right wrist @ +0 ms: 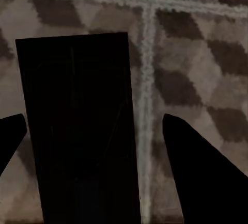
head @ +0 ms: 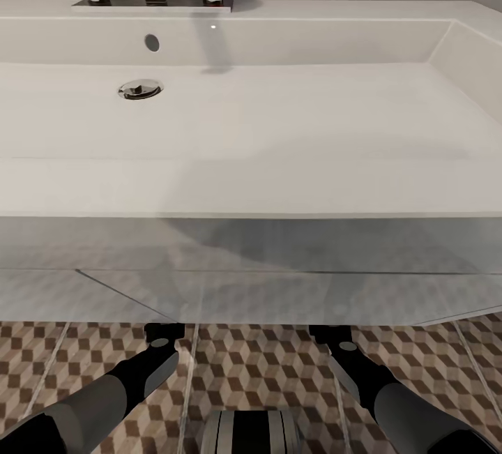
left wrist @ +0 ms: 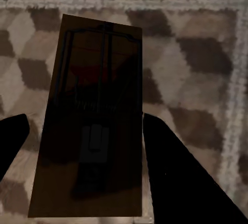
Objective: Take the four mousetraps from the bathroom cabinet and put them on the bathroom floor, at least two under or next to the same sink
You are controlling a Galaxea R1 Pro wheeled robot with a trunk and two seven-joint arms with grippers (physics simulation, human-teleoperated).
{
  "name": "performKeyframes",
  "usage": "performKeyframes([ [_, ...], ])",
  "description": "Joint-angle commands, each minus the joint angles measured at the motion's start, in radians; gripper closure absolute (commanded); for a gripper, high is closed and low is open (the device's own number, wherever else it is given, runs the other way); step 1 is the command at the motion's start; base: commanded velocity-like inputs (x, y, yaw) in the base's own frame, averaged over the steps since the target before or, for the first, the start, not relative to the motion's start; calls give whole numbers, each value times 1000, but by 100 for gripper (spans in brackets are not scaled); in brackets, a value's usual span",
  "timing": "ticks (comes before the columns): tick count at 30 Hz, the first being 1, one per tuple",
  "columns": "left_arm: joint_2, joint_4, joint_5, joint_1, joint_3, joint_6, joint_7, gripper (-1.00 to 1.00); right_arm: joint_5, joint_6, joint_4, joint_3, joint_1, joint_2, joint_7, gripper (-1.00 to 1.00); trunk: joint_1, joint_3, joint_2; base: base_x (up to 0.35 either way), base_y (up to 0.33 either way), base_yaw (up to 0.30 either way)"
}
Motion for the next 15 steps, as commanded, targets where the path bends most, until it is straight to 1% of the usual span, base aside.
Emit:
performKeyframes([
  [1,1,-1,11,-1,-8,-5,5,-100,-11,-4,0,8,-1,-1,-5,-100,0,-1,0,0,0,0],
  [15,4,-3,11,-1,-6,-8,7,-100,-11,-5,0,8,-1,-1,-5,-100,0,-1,0,0,0,0],
])
